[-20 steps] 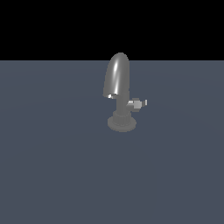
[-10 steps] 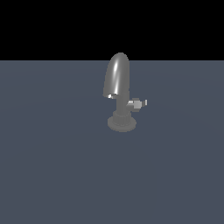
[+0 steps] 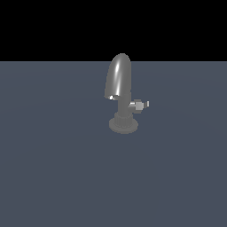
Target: Turn on the faucet by rotating a designated handle.
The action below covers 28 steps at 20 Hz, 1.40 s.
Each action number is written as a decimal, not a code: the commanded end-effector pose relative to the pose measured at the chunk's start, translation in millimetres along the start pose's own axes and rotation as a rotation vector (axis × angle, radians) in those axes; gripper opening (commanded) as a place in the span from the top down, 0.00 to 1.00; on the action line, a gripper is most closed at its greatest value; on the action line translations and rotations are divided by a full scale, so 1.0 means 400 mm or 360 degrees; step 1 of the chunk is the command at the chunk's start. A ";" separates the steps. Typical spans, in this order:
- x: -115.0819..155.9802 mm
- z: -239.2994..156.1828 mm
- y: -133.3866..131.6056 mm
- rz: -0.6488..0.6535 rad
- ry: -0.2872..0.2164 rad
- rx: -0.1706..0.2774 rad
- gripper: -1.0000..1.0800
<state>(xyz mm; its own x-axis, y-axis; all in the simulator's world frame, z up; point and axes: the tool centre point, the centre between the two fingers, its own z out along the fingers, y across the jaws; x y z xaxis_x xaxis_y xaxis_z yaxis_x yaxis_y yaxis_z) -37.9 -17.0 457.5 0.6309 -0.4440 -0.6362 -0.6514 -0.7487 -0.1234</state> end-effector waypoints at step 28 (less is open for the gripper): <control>0.451 0.078 0.036 0.0877 -0.0878 0.0447 1.00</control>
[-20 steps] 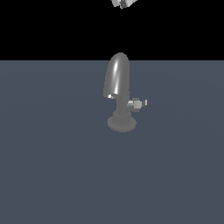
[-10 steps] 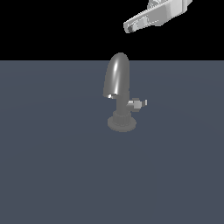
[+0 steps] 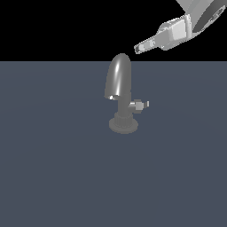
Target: Turn on the faucet by rotating a designated handle.
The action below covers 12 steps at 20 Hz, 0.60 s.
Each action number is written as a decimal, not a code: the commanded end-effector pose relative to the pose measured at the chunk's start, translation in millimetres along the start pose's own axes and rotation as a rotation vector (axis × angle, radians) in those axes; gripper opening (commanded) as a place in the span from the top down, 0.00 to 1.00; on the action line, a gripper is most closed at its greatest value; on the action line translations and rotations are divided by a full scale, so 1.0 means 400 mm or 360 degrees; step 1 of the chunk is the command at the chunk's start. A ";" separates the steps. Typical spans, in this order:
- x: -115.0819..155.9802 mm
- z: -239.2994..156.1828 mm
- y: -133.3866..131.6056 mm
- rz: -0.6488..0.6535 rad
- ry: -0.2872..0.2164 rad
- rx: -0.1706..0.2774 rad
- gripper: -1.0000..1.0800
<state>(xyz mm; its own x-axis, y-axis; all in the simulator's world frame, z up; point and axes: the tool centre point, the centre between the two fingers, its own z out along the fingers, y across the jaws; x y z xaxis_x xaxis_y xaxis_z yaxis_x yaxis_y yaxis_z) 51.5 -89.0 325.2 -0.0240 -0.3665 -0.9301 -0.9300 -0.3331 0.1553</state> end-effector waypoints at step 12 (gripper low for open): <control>0.217 0.005 -0.013 0.0413 -0.0405 0.0216 1.00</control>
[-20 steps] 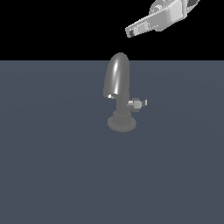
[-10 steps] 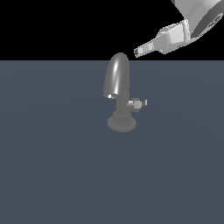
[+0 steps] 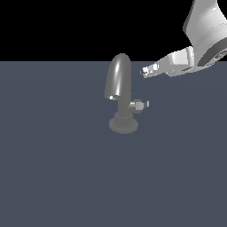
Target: Turn on the faucet by rotating a designated handle.
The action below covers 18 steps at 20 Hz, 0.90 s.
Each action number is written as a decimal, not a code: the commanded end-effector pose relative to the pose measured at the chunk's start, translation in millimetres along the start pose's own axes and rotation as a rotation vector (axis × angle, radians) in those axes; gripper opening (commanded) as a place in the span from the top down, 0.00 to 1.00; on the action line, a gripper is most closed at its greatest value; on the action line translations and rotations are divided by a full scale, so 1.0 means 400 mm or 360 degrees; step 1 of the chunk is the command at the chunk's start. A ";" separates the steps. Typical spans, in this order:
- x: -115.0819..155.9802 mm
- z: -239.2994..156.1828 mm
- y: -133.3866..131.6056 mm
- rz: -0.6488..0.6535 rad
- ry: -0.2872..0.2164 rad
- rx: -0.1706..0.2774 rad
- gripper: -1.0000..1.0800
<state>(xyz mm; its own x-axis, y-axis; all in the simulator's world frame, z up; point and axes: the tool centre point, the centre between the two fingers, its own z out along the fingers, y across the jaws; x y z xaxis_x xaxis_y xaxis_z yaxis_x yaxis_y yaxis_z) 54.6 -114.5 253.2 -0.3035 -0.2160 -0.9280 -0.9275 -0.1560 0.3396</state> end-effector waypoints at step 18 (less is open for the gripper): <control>0.203 0.009 -0.010 0.0380 -0.0373 0.0203 1.00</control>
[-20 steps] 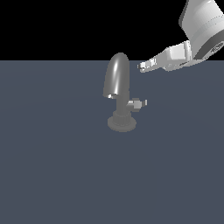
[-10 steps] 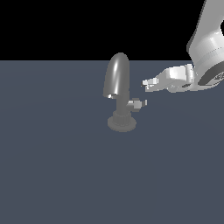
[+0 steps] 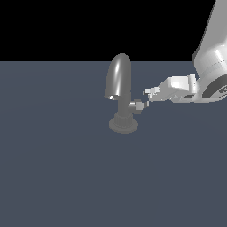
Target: Turn on the faucet by rotating a designated handle.
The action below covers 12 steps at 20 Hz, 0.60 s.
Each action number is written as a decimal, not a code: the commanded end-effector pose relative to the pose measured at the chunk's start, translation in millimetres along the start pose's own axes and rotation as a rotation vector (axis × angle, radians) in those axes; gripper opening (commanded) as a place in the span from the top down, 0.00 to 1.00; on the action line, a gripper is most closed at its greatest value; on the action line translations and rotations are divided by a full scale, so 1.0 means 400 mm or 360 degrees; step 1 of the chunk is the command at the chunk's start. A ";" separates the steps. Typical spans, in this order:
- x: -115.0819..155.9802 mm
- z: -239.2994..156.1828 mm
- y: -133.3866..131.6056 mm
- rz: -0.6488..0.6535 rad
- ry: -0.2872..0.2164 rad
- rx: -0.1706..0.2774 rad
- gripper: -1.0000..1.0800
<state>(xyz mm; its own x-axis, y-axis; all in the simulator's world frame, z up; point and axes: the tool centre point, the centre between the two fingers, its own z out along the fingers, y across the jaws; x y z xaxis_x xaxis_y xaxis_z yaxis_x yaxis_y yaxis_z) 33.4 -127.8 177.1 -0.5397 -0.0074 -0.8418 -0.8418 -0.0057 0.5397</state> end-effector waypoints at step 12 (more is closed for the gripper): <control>0.072 0.001 0.020 0.0007 -0.0007 0.0004 1.00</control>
<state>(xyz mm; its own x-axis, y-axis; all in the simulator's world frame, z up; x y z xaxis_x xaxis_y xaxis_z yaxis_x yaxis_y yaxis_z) 16.2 -127.6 161.5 -0.5433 -0.0029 -0.8396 -0.8395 -0.0030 0.5433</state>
